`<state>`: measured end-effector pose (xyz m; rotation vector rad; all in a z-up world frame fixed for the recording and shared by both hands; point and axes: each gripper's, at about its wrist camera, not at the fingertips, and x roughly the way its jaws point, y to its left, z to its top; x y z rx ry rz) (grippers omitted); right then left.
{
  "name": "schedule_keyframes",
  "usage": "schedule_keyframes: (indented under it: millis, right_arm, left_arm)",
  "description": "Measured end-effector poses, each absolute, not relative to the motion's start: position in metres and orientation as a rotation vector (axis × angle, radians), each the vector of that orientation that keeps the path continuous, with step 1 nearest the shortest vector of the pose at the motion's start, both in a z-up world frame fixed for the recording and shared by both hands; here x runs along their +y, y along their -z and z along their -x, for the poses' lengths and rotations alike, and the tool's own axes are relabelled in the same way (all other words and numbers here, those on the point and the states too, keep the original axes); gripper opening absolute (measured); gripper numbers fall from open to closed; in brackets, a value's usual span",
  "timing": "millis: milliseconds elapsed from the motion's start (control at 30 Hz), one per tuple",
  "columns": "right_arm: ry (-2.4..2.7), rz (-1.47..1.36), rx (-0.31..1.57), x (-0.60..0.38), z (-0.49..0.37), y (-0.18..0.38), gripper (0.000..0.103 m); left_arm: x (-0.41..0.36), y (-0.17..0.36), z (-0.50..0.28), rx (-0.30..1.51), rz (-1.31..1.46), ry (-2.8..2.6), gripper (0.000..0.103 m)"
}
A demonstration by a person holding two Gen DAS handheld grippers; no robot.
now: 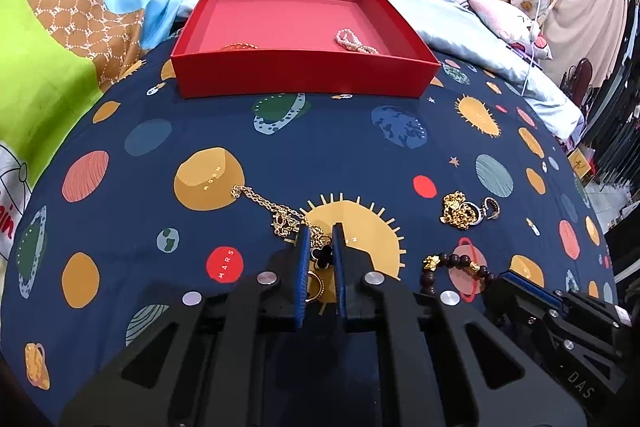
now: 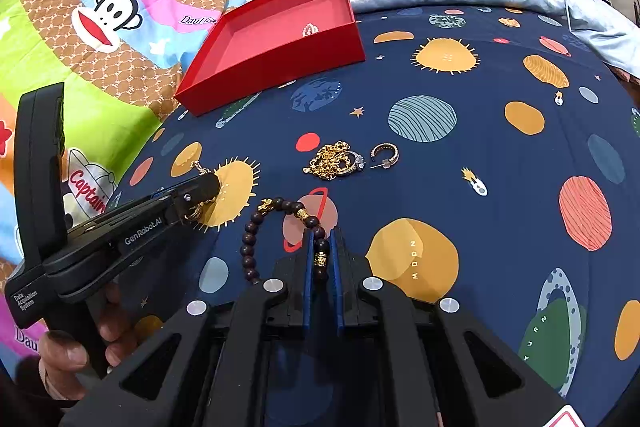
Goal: Organize jewelry
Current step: 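Hold the beaded bracelet in the right gripper while the left reaches the gold clover-pendant necklace, then grasp and lift the gold chain necklace with the left gripper while the right holds the bracelet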
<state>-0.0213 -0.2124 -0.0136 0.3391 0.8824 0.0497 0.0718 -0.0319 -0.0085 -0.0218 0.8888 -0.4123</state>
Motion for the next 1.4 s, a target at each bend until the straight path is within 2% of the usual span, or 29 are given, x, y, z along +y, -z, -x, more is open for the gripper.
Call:
schedule_keyframes:
  millis: [67,100,133,500,567,633,733,800,867,900,933,1000,1200,1400]
  right_arm:
    - [-0.051,-0.340,0.881,-0.213,0.021,0.013,0.008]
    - [-0.052,-0.341,0.879,-0.213,0.021,0.013,0.008]
    - [-0.053,-0.342,0.877,-0.213,0.021,0.013,0.008]
    - [-0.056,-0.354,0.860,-0.215,0.025,0.010,0.008]
    - [-0.056,-0.353,0.862,-0.215,0.024,0.011,0.008]
    - [-0.057,-0.352,0.865,-0.214,0.024,0.011,0.008]
    - [-0.059,-0.351,0.866,-0.215,0.023,0.011,0.008]
    - [-0.059,-0.352,0.865,-0.215,0.023,0.011,0.008]
    - [-0.058,-0.352,0.866,-0.214,0.023,0.012,0.008]
    - [-0.059,-0.351,0.867,-0.214,0.023,0.012,0.008]
    - [-0.058,-0.351,0.867,-0.214,0.023,0.012,0.008]
    - [-0.060,-0.351,0.869,-0.214,0.023,0.012,0.008]
    - [-0.059,-0.357,0.866,-0.214,0.023,0.011,0.008]
    - [-0.059,-0.356,0.846,-0.215,0.025,0.007,0.008]
  left_arm:
    - [-0.029,0.007,-0.071,0.887,0.029,0.410,0.010]
    - [-0.027,0.006,-0.070,0.885,0.033,0.408,0.003]
    - [-0.025,0.005,-0.070,0.888,0.038,0.410,0.000]
    - [-0.003,-0.013,-0.074,0.892,0.107,0.422,0.000]
    - [-0.007,-0.008,-0.079,0.912,0.101,0.416,0.014]
    - [-0.009,-0.005,-0.082,0.906,0.098,0.389,0.038]
    - [-0.014,0.002,-0.090,0.917,0.091,0.380,0.040]
    - [-0.017,0.006,-0.093,0.919,0.067,0.370,0.039]
    - [-0.022,0.007,-0.093,0.903,0.028,0.355,0.032]
    - [-0.023,0.007,-0.093,0.900,0.016,0.355,0.019]
    - [-0.025,0.008,-0.093,0.896,0.007,0.349,0.011]
    - [-0.026,0.008,-0.094,0.893,0.002,0.354,0.004]
    - [-0.019,-0.004,-0.089,0.866,0.022,0.371,0.003]
    - [-0.003,-0.050,-0.078,0.791,0.072,0.410,0.003]
